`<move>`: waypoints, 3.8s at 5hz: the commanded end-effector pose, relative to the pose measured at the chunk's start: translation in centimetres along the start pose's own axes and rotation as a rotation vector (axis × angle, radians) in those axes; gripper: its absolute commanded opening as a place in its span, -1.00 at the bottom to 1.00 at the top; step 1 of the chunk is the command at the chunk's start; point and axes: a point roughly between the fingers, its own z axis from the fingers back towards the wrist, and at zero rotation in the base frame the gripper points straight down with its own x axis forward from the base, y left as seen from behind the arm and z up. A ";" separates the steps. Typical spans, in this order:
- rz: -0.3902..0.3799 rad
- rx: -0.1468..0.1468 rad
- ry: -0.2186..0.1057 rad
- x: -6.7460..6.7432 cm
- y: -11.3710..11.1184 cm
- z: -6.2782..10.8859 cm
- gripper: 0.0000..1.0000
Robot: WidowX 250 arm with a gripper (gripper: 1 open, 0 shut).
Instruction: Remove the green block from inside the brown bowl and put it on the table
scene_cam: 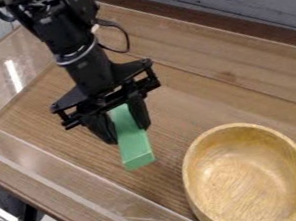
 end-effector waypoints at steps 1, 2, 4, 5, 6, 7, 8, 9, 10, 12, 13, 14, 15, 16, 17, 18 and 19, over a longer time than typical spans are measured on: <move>0.000 -0.023 -0.036 0.6 -0.1 0.9 -1.00; 0.000 -0.025 -0.034 0.6 0.0 0.9 -1.00; 0.000 -0.028 -0.032 0.8 0.1 0.8 -1.00; -0.001 -0.030 -0.031 0.9 0.2 0.8 -1.00; -0.001 -0.032 -0.029 0.9 0.2 0.7 -1.00; -0.001 -0.035 -0.028 1.0 0.2 0.7 -1.00; -0.001 -0.037 -0.027 1.1 0.2 0.7 -1.00; 0.000 -0.039 -0.025 1.2 0.2 0.6 -1.00; 0.000 -0.041 -0.024 1.2 0.2 0.6 -1.00; 0.011 -0.039 -0.017 1.8 0.4 -0.2 1.00; 0.026 -0.053 -0.016 2.0 -0.1 -0.1 1.00; 0.042 -0.068 -0.015 2.2 -0.6 -0.1 1.00; 0.051 -0.083 -0.015 2.4 -1.3 -0.1 1.00; 0.055 -0.094 -0.014 2.5 -1.8 -0.1 1.00; 0.059 -0.104 -0.012 2.7 -2.3 -0.1 1.00; 0.065 -0.114 -0.012 2.8 -2.9 -0.1 1.00; 0.072 -0.124 -0.012 2.9 -3.5 -0.1 1.00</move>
